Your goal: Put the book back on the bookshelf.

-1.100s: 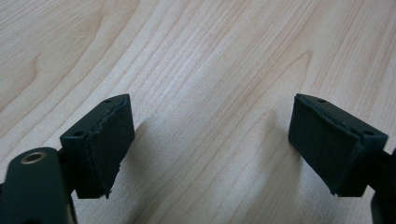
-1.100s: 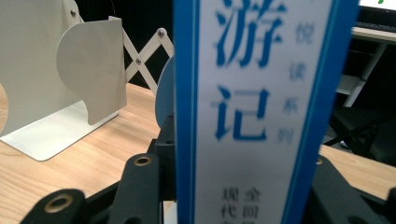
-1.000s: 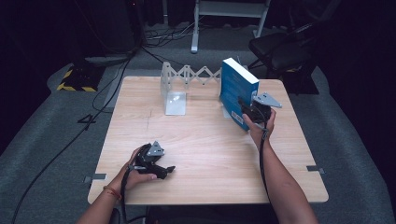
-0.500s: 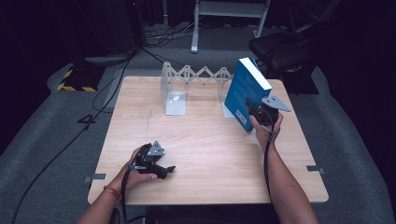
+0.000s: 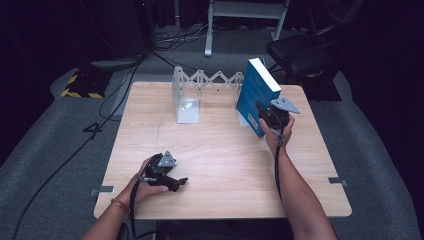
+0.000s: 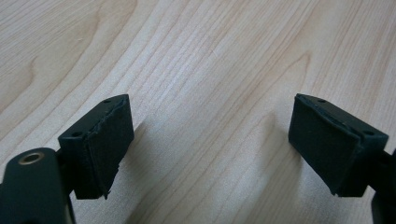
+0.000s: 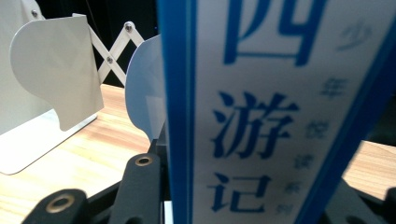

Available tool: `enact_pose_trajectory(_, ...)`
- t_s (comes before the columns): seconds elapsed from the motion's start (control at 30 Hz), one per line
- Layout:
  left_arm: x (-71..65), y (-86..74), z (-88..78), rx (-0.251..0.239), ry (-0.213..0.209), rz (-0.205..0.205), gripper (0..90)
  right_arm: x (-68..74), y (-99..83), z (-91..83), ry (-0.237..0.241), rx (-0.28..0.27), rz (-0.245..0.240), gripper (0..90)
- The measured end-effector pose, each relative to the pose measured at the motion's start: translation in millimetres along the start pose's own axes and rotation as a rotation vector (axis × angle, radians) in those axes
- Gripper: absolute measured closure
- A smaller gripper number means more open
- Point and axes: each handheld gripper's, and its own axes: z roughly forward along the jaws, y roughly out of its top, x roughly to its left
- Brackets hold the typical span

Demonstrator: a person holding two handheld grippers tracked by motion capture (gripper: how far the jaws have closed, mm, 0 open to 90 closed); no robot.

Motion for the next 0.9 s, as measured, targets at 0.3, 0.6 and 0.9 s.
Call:
enact_pose_trajectory(0.3,0.0,0.0,0.1,0.0,-0.001,0.002,14.6,-1.3,-2.9,-2.1,-0.006,-0.001,-0.011,59.0)
enact_pose_trajectory(0.6,0.0,0.0,0.1,0.0,-0.001,0.002,14.6,-9.6,-8.9,-19.0,0.03,0.032,-0.026,50.2)
enact_pose_trajectory(0.9,-0.6,0.0,0.2,0.0,0.003,0.0,14.6,-19.2,-16.6,-38.6,0.071,0.036,-0.042,59.9)
